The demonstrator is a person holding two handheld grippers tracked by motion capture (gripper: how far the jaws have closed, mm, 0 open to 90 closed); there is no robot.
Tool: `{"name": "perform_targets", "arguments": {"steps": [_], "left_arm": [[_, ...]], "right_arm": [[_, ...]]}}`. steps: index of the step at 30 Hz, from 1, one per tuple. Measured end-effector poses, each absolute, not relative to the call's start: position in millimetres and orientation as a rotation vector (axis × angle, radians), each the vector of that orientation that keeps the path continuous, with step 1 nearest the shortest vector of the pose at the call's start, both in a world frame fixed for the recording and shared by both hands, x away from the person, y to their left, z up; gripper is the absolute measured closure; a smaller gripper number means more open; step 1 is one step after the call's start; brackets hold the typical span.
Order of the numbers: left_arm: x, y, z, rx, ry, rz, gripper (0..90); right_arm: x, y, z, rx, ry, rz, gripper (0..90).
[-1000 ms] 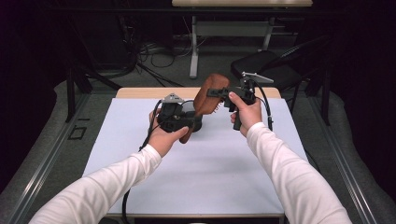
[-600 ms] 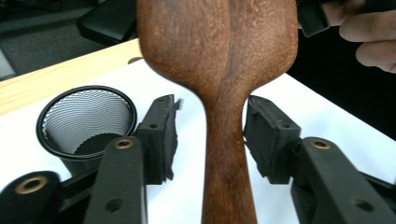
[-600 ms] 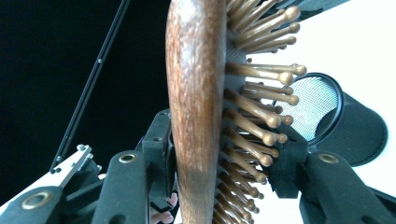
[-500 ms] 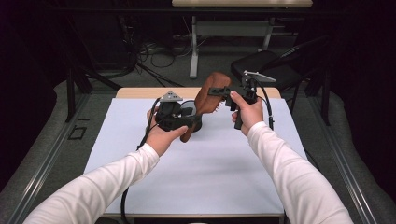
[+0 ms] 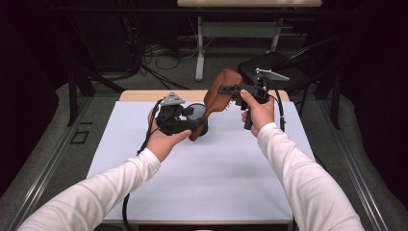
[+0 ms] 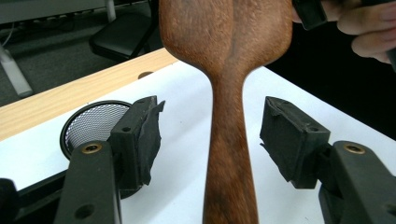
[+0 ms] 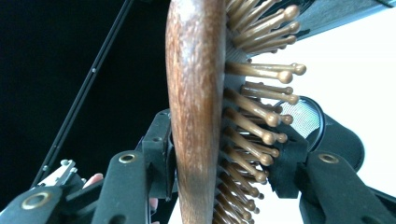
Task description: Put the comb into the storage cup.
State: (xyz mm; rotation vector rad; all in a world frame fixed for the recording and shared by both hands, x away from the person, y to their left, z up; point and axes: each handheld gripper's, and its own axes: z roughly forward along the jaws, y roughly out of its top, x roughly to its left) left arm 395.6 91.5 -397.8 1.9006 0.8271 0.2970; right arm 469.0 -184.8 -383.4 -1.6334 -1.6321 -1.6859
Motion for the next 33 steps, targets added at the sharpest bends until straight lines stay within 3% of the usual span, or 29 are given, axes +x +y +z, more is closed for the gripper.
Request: {"name": "perform_targets", "arguments": {"steps": [27, 33], "left_arm": [[406.6, 110.7, -386.5, 1.882, 0.857, 0.371, 36.2], [413.5, 118.8, -387.2, 1.859, 0.910, 0.336, 27.6]], "right_arm": [[478.2, -198.4, -353.6, -1.708, -1.698, -1.793, 51.3], [482.3, -201.1, -352.1, -1.739, -1.687, -1.806, 51.3]]}}
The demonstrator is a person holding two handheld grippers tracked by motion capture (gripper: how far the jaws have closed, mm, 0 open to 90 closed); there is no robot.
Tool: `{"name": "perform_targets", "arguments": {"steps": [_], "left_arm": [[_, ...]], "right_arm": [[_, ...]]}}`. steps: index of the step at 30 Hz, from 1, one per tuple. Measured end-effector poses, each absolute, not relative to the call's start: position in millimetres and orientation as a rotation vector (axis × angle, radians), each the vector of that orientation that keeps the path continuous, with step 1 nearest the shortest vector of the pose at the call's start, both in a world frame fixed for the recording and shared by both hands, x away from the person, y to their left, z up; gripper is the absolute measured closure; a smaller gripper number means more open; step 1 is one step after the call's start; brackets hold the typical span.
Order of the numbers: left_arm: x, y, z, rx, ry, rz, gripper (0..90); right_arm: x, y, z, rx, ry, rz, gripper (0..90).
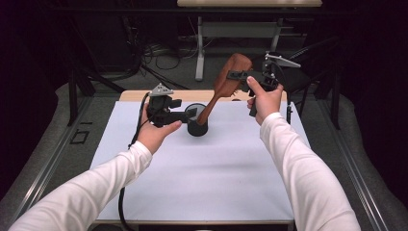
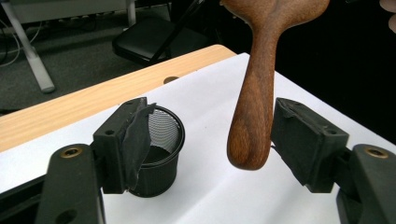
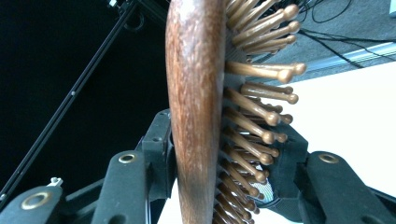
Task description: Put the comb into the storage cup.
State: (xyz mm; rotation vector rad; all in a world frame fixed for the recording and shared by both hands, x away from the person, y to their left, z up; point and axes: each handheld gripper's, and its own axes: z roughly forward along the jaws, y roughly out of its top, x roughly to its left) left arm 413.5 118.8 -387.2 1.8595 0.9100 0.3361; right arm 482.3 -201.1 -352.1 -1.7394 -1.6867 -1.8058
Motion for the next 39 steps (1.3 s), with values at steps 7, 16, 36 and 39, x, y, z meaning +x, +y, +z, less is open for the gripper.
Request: {"name": "perform_targets", "arguments": {"steps": [7, 16, 36, 39], "left_arm": [[419.9, 124.8, -391.4, 1.874, 0.915, 0.315, 18.9], [417.2, 122.8, -398.0, 1.894, 0.976, 0.320, 15.2], [419.1, 134.8, -400.3, 1.869, 0.984, 0.322, 3.5], [420.0, 136.5, -400.9, 1.879, 0.990, 0.326, 3.5]], "right_arm": [[485.9, -200.3, -351.4, -1.757, -1.691, -1.827, 51.2], [486.0, -196.5, -346.0, -1.761, -1.706, -1.849, 51.2], [494.1, -183.4, -343.1, -1.812, -1.744, -1.880, 51.1], [495.5, -180.1, -342.4, -1.823, -1.761, -1.891, 51.1]]}}
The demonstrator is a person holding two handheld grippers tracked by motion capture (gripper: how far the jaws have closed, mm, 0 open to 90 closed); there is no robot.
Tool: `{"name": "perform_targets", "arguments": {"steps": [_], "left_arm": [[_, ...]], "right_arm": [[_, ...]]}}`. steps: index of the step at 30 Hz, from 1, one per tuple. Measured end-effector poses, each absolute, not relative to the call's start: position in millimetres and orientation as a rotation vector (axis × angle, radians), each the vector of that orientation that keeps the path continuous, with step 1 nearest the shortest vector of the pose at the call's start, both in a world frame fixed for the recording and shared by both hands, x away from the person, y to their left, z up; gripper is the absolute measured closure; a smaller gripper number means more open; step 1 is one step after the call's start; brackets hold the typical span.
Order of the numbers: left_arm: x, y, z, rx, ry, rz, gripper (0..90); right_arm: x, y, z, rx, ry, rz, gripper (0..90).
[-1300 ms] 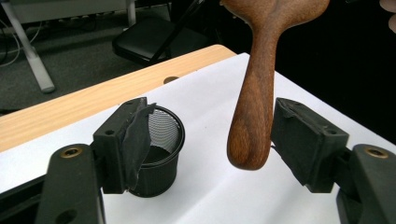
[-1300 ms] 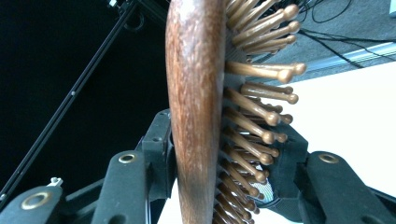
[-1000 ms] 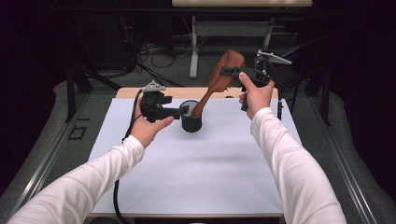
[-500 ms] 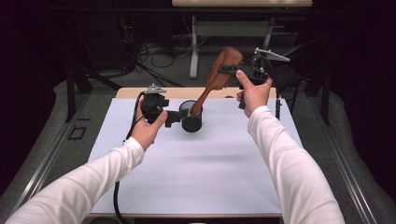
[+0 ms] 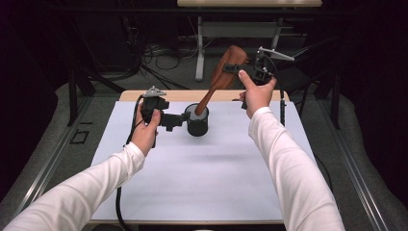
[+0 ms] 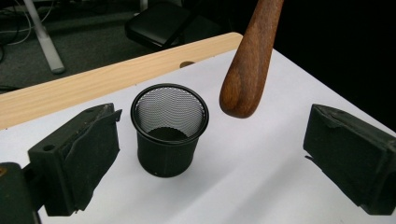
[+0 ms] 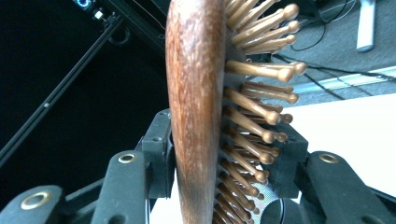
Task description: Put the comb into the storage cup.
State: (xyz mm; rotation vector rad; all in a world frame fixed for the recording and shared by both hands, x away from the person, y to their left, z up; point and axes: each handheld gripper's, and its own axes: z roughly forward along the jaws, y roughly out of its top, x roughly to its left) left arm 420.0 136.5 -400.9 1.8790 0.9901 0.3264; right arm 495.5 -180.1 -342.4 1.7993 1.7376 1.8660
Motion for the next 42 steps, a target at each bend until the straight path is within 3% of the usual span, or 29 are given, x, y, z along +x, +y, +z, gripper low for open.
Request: {"name": "perform_targets", "arguments": {"steps": [42], "left_arm": [[421.9, 139.2, -401.6, 1.874, 1.010, 0.345, 3.6]], "right_arm": [[507.6, -136.8, -388.8, 1.771, 1.679, 1.720, 51.0]]}}
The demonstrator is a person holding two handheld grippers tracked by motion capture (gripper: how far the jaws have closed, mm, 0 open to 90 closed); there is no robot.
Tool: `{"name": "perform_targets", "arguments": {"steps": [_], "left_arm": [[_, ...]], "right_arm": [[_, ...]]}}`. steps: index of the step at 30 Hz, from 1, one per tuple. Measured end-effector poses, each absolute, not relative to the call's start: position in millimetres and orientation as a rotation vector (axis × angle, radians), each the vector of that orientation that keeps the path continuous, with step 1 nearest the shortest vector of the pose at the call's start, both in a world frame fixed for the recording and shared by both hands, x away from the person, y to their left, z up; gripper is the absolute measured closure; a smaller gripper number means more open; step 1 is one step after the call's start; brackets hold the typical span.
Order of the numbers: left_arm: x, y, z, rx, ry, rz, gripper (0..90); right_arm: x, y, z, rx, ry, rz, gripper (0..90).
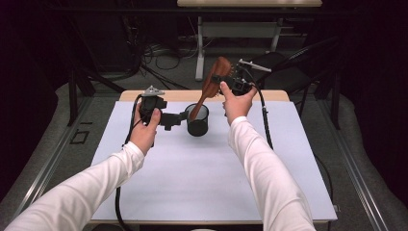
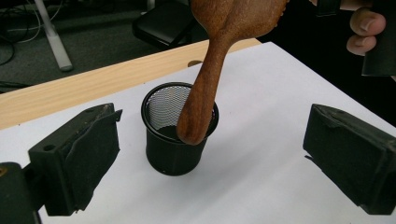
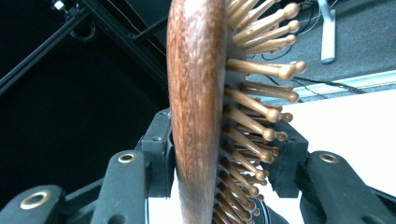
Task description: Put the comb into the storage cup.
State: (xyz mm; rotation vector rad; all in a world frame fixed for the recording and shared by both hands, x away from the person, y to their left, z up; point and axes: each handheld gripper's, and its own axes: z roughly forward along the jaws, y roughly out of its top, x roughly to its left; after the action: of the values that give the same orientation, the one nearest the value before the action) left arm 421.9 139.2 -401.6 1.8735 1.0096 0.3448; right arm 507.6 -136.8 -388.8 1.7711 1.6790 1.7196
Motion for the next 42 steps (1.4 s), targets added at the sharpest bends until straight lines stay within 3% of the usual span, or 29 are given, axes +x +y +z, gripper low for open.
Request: {"name": "perform_targets", "arguments": {"steps": [12, 42], "left_arm": [[422.2, 144.6, -400.3, 1.855, 1.021, 0.346, 3.6], [430.7, 150.9, -407.6, 1.866, 1.054, 0.349, 3.7]], "right_arm": [[515.0, -142.2, -393.8, 1.783, 1.616, 1.686, 51.0], [532.7, -128.7, -449.5, 1.833, 1.658, 1.638, 50.6]]}}
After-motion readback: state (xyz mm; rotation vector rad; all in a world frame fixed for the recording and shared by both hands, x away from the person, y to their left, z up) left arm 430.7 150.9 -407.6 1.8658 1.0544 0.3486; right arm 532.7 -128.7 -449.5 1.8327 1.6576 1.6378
